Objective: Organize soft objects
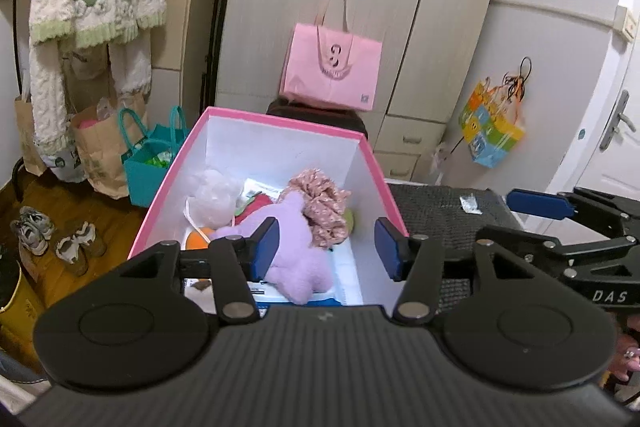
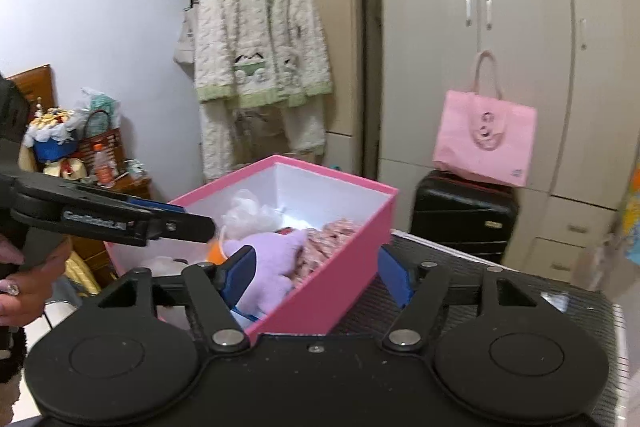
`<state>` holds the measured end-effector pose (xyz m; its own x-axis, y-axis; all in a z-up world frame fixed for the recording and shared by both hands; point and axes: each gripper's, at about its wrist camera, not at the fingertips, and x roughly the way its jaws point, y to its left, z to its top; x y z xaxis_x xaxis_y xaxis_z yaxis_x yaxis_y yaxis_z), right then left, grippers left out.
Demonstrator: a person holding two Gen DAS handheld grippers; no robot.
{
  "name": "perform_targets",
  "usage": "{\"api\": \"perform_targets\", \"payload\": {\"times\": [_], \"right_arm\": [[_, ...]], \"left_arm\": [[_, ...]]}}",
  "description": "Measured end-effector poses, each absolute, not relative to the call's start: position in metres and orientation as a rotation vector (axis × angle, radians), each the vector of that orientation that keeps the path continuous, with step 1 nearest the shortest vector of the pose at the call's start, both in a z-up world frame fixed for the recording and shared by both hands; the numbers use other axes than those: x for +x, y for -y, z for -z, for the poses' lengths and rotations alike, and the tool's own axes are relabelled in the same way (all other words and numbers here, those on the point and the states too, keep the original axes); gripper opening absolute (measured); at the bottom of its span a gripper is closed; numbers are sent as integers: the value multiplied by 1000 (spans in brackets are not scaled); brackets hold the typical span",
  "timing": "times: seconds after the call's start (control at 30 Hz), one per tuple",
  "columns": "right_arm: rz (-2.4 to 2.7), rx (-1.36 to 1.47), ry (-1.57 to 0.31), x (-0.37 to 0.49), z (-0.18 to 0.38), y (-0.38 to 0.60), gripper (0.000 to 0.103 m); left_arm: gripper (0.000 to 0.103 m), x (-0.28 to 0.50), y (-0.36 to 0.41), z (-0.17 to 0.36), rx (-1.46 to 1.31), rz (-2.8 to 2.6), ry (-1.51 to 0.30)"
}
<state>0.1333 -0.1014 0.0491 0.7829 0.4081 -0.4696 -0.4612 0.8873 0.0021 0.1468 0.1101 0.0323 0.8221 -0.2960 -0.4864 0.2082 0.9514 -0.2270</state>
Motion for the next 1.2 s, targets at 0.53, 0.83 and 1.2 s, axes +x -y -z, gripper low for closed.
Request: {"api": "perform_targets", "payload": {"times": [0.53,0.83,1.2], "right_arm": [[-334,-140,-545,75,-61,143,103],[-253,-189,-567,38,-60,161,103],[-124,-59,-427,-9,-57,165,103]], "left_arm": [[85,71,-61,-46,-74,410,-509],[103,50,-54,-47,-23,298,-504],[103,26,-40,-36,39,149,-379]]}}
